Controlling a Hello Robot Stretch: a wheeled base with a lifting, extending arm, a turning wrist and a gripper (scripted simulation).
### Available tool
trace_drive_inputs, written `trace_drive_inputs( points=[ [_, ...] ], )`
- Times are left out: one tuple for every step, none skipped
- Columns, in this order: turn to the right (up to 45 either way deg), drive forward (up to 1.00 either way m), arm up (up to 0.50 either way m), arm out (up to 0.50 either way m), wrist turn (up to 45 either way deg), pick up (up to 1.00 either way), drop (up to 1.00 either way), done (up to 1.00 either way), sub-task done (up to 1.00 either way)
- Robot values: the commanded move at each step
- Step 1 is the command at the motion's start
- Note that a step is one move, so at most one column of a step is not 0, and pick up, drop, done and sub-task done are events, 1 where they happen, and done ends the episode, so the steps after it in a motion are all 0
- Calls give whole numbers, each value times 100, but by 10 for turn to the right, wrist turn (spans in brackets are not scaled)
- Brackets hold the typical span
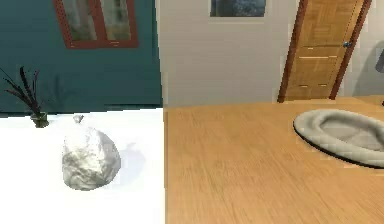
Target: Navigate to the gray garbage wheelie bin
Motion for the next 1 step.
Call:
trace_drive_inputs(
  points=[
    [0,40,0,0,0,0,0,0,0]
  ],
)
